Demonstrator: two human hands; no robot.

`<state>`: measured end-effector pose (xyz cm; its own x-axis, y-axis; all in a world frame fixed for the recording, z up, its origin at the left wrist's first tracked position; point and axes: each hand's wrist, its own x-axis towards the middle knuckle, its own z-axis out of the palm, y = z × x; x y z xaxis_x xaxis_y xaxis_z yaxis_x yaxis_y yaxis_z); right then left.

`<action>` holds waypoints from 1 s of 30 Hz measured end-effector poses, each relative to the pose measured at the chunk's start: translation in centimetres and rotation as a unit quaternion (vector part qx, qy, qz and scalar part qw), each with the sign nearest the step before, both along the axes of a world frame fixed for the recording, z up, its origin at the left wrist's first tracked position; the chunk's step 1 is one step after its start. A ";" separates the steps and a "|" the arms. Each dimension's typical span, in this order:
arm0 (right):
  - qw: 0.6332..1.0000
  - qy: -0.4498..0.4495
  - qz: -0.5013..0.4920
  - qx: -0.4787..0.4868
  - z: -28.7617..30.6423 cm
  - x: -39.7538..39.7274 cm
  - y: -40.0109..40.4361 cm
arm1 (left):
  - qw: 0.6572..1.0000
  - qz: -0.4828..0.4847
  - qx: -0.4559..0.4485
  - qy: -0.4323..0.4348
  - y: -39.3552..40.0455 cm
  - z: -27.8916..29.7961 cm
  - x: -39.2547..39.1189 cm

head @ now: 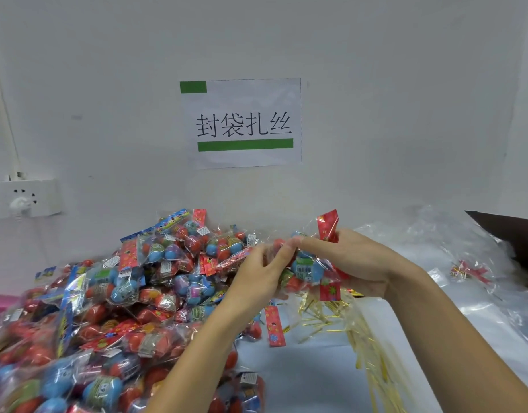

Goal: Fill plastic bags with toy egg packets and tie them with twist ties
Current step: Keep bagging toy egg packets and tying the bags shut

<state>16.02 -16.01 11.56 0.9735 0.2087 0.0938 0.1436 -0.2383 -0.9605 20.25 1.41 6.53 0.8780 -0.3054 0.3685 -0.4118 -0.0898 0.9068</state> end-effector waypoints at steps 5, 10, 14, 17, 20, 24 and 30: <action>0.999 0.023 0.025 0.019 -0.2 0.1 -0.2 | 0.996 0.039 0.057 -0.052 0.2 0.0 -0.2; 0.999 0.027 0.018 -0.039 -0.3 -0.1 -0.4 | 0.977 0.111 0.108 -0.143 0.4 -0.3 0.0; 0.998 0.050 0.017 -0.021 -0.4 -0.2 -0.1 | 0.969 0.096 0.135 -0.186 0.9 -0.3 0.3; 0.998 0.063 0.015 0.002 -0.4 -0.3 -0.2 | 0.964 0.071 0.159 -0.199 1.4 0.0 0.5; 0.997 0.072 0.018 0.011 -0.3 -0.3 -0.1 | 0.968 0.048 0.154 -0.193 1.7 0.4 0.4; 0.998 0.062 -0.010 0.010 -0.3 -0.5 0.1 | 0.974 0.042 0.147 -0.170 1.4 0.6 -0.3; 0.997 0.030 -0.064 0.002 0.1 -1.3 -1.0 | 0.998 0.063 0.016 -0.026 0.8 0.0 -0.3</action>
<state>14.75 -17.04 11.65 0.9960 0.0819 0.0352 0.0545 -0.2463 -0.9677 19.97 2.23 6.55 0.8898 -0.2071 0.4067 -0.4425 -0.1730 0.8800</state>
